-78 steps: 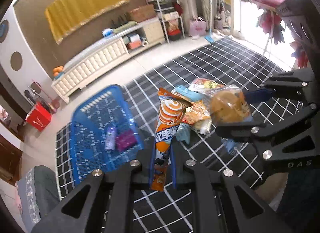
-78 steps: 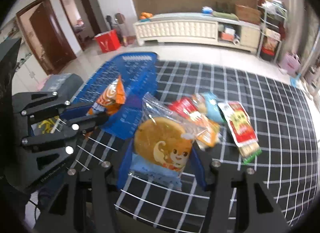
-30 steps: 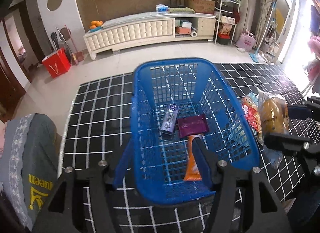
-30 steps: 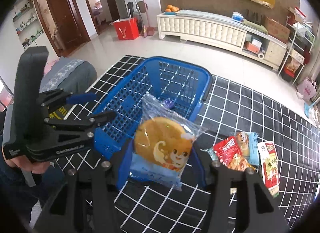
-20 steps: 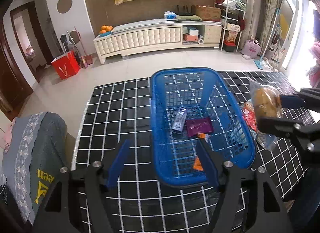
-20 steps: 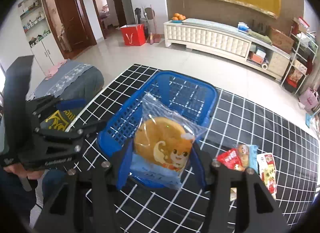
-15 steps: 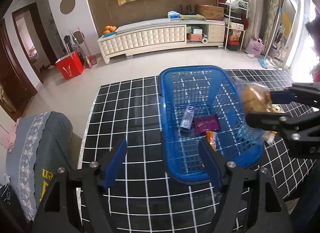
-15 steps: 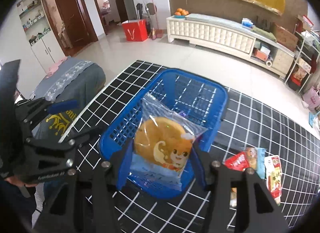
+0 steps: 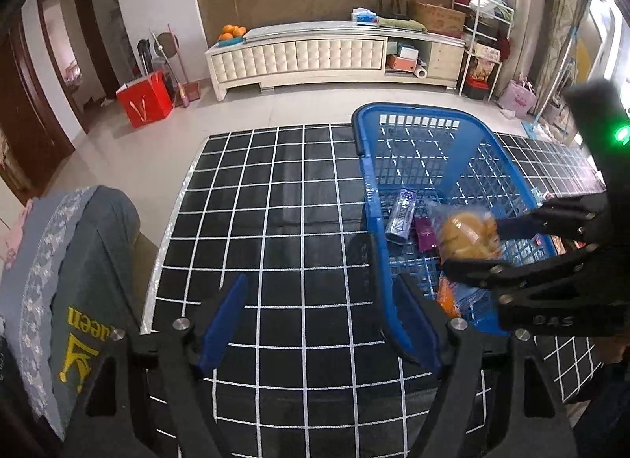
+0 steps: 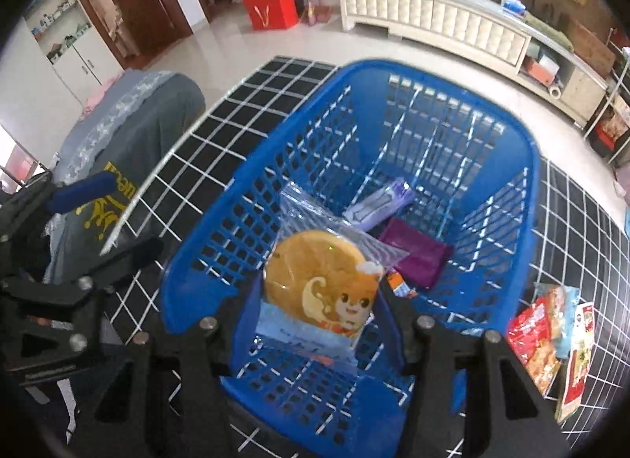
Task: Organize snacks
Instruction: 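Lower the cookie bag into the basket and open the right tool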
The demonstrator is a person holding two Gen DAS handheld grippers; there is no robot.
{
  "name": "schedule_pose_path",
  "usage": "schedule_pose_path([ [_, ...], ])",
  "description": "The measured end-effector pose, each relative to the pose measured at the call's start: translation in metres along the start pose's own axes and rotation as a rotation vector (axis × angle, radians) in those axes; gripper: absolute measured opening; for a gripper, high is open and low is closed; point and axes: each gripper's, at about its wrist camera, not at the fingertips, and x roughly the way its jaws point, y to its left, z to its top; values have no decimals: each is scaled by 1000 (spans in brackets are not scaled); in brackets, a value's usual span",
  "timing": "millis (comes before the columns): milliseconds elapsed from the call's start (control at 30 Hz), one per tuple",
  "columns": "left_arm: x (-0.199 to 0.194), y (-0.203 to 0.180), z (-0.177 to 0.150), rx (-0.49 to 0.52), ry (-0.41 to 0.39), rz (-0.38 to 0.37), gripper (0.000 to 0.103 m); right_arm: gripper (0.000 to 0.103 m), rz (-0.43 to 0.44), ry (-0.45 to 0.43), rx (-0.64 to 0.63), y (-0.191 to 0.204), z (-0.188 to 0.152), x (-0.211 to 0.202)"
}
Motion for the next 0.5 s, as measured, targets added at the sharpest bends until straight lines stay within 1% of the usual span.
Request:
schedule_pose_path([
  [33,0,1,0,-6,1,-6,74,59,8,26,3,0,1,7],
  [133,1,3,-3,-10,1,-11,74,59,15,58,21,-3,1,17],
  [433,2,4,-7,-16,4,-15,74,60,11,77,15,3,-2,26],
  [467,3,4,-8,-15,5,-14,74,60,11,78,10,3,-2,26],
  [500,3,4,-8,-11,6,-13,74,64,11,81,8,4,-2,26],
])
